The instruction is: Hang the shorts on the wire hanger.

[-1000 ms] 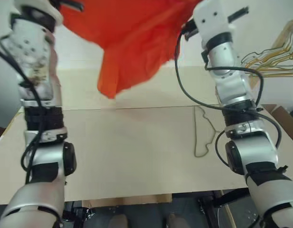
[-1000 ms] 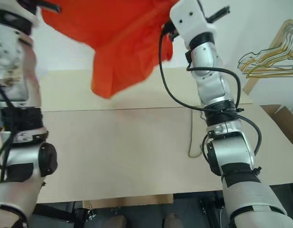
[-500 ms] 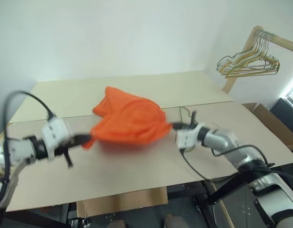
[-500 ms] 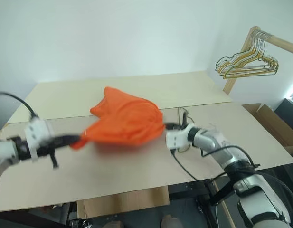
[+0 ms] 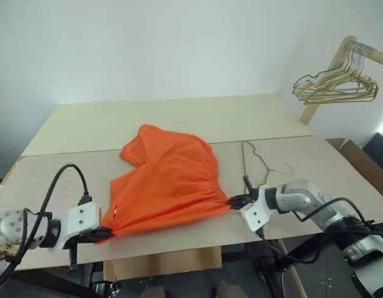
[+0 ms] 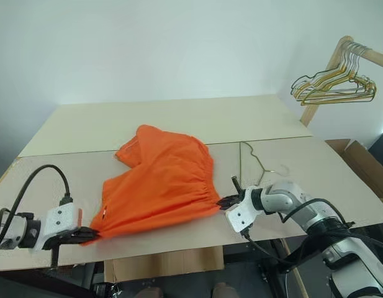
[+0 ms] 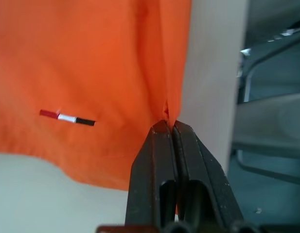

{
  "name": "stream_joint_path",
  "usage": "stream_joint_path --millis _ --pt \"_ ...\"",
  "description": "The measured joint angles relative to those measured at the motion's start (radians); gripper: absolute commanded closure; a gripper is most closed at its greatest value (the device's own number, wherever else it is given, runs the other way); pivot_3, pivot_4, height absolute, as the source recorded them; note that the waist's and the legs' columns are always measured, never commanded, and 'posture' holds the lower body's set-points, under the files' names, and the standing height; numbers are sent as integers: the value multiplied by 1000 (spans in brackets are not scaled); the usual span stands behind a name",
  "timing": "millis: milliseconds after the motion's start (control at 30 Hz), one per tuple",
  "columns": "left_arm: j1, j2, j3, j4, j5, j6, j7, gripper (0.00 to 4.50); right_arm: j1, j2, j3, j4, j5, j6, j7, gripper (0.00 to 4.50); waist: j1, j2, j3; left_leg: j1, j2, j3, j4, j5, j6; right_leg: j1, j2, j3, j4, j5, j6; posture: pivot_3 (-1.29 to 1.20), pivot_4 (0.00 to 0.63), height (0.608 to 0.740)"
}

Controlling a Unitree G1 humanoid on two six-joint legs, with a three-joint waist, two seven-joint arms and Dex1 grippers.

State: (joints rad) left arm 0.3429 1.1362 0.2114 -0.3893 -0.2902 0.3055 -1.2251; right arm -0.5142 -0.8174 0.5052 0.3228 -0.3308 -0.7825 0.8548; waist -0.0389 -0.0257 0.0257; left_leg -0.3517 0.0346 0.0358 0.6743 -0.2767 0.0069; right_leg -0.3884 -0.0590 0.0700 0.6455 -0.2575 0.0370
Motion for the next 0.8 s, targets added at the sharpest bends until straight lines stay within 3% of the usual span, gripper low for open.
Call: stream_joint_path --millis 100,167,267,567,667,700,800 --pt "26 7 0 -25 -3 16 -10 4500 0 0 0 0 1 -6 24 4482 -1 0 0 1 0 0 0 0 0 0 0 0 1 0 -1 62 0 740" --pt "26 3 0 -25 11 21 2 4500 1 0 0 0 7 -13 41 3924 1 0 0 1 0 0 0 0 0 0 0 0 1 0 -1 68 0 740" --pt "23 -8 0 -9 26 17 19 3871 18 0 -1 -19 54 7 87 3068 4 0 0 1 0 0 0 0 0 0 0 0 1 0 -1 67 0 740" --pt "52 6 71 -6 17 19 -37 1041 64 -93 -25 -121 206 112 247 0 25 0 1 0 0 0 0 0 0 -1 0 0 1 -1 -1 68 0 740" --pt "80 34 179 3 14 31 -84 40 75 -125 -105 -155 320 206 277 0 26 0 1 0 0 0 0 0 0 0 0 0 1 -2 -3 69 0 740" --pt "84 38 207 10 15 31 -92 15 75 -131 -135 -171 355 262 280 0 25 0 1 1 0 0 0 0 1 0 0 0 1 -2 -4 70 0 740" --pt "68 37 284 18 -5 57 -110 15 28 -131 -220 -211 469 655 277 0 25 0 1 1 1 0 0 0 0 0 0 -1 1 -2 -5 72 0 740"
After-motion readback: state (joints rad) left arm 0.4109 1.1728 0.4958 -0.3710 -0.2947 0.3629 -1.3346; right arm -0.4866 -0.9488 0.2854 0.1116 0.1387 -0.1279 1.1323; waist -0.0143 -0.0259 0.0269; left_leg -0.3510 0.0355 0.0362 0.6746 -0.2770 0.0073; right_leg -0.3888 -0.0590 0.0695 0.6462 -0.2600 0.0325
